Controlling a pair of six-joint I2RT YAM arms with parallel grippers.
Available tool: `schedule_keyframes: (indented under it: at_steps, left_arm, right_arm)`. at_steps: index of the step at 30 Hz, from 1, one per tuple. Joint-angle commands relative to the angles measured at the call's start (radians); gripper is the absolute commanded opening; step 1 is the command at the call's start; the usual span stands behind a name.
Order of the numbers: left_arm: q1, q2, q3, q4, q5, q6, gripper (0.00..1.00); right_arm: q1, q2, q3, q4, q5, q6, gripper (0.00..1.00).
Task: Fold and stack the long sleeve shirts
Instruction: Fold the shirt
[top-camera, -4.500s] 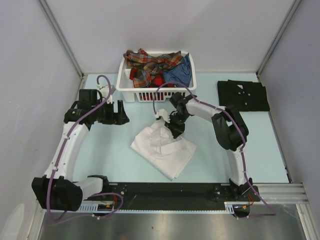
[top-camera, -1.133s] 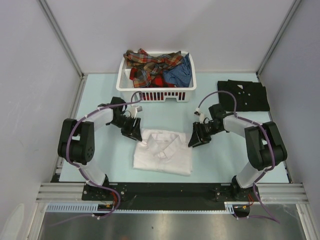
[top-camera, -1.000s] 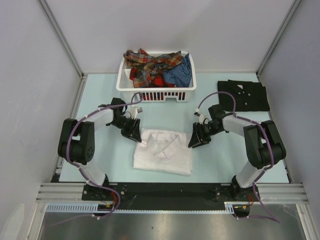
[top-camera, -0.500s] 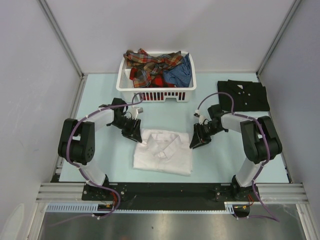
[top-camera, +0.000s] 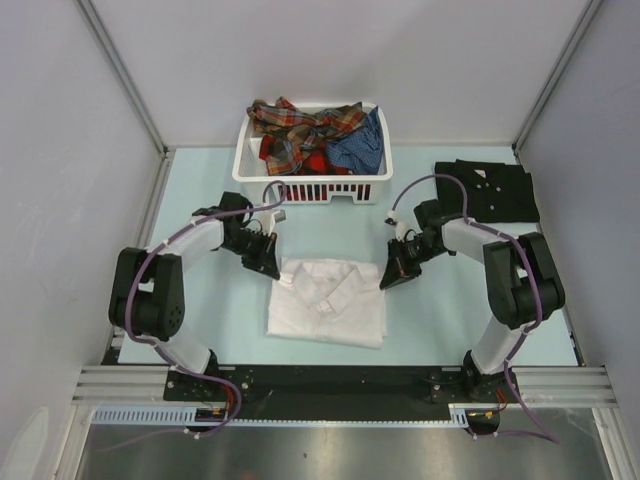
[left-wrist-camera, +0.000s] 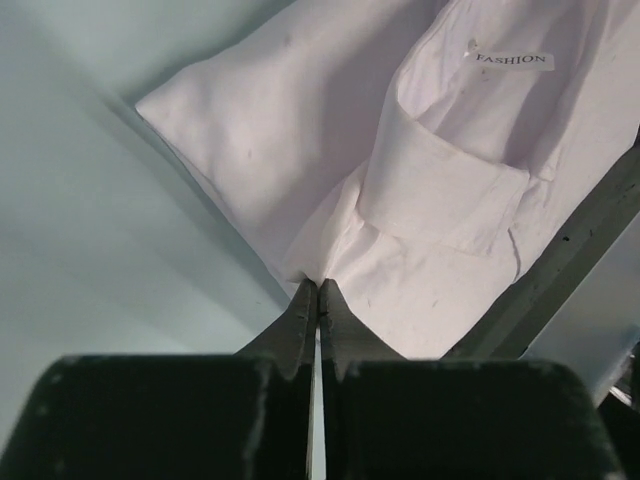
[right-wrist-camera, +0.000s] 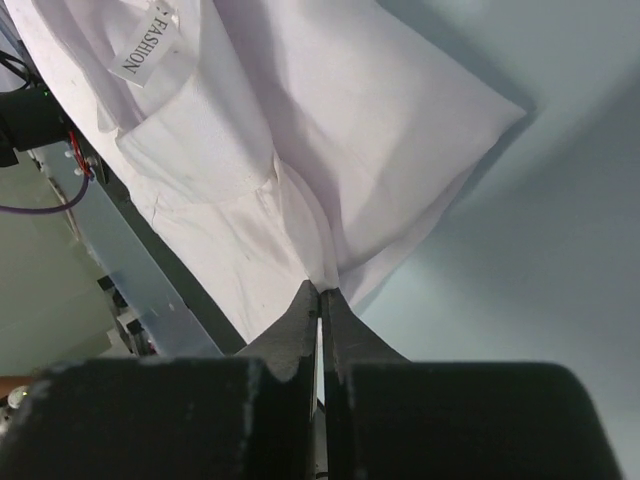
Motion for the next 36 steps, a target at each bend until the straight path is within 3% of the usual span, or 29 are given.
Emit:
schedule_keyframes:
  at_steps: [1,10,15,17,20,21,24,25,30,36]
  left_arm:
    - [-0.004,-0.089,0.004,0.022,-0.008,0.060,0.00]
    - [-0.004,-0.097,-0.004,0.155,-0.040,0.029,0.00]
    - [-0.006,-0.022,-0.010,0.206,-0.065,-0.017,0.00]
    - [-0.003,0.009,-0.008,0.194,-0.063,-0.023,0.00]
    - [0.011,0.004,0.002,0.162,-0.051,-0.002,0.13]
    - [0.016,-0.009,0.007,0.153,-0.018,0.032,0.28]
    - [0.016,-0.081,0.056,0.131,0.047,0.122,0.51]
    - [-0.004,-0.091,0.090,0.131,0.058,0.137,0.55]
    - [-0.180,-0.059,0.209,0.126,0.004,0.199,0.59]
    - [-0.368,0.162,0.436,0.100,0.096,0.340,0.59]
  right_arm:
    - [-0.003,-0.059,0.064,-0.047,0.012,-0.058,0.00]
    - [-0.037,-0.052,0.120,0.018,0.037,-0.066,0.00]
    - [-0.031,0.046,0.130,0.009,0.006,-0.055,0.00]
    - [-0.029,0.059,0.121,-0.001,-0.009,-0.036,0.13]
    - [-0.072,0.048,0.090,-0.034,-0.064,-0.004,0.34]
    - [-0.091,0.021,0.076,-0.041,-0.078,0.008,0.36]
    - [-0.166,-0.050,0.004,-0.048,-0.112,0.065,0.36]
    - [-0.192,-0.065,-0.040,-0.036,-0.118,0.109,0.35]
    - [-0.189,-0.096,-0.183,0.134,-0.134,0.285,0.27]
    - [-0.180,-0.073,-0.278,0.286,-0.080,0.436,0.21]
